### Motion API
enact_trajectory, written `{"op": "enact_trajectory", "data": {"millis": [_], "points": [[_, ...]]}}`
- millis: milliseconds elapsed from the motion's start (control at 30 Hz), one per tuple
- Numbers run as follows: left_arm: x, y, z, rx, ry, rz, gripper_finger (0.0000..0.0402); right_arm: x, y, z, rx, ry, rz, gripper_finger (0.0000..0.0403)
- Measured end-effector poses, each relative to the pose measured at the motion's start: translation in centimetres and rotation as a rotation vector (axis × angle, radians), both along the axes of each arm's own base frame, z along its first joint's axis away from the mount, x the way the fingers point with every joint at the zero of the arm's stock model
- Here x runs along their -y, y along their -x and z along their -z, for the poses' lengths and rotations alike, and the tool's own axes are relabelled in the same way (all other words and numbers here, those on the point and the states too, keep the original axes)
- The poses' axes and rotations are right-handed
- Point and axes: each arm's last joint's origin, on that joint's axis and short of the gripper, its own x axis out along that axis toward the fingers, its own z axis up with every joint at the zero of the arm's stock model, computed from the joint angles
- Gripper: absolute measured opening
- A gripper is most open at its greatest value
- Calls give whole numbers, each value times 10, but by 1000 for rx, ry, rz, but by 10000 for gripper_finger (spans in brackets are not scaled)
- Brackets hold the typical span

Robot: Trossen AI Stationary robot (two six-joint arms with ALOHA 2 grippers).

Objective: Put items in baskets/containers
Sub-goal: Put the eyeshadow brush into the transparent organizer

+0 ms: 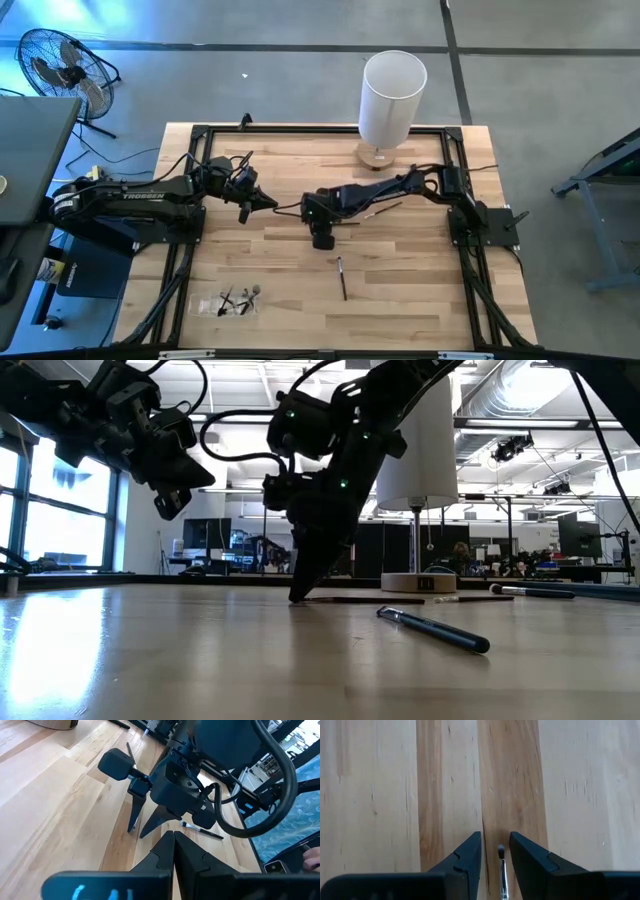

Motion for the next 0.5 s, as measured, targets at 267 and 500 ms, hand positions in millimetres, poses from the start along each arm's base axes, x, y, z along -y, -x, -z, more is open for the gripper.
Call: {"op": "enact_trajectory", "data": {"millis": [267,500], "points": [[0,0,0,0,-2,0,1,1,-1,0,13,5,-17,99],[0,0,0,0,-4,0,1,8,1,0,-4,-10,-4,99]]}}
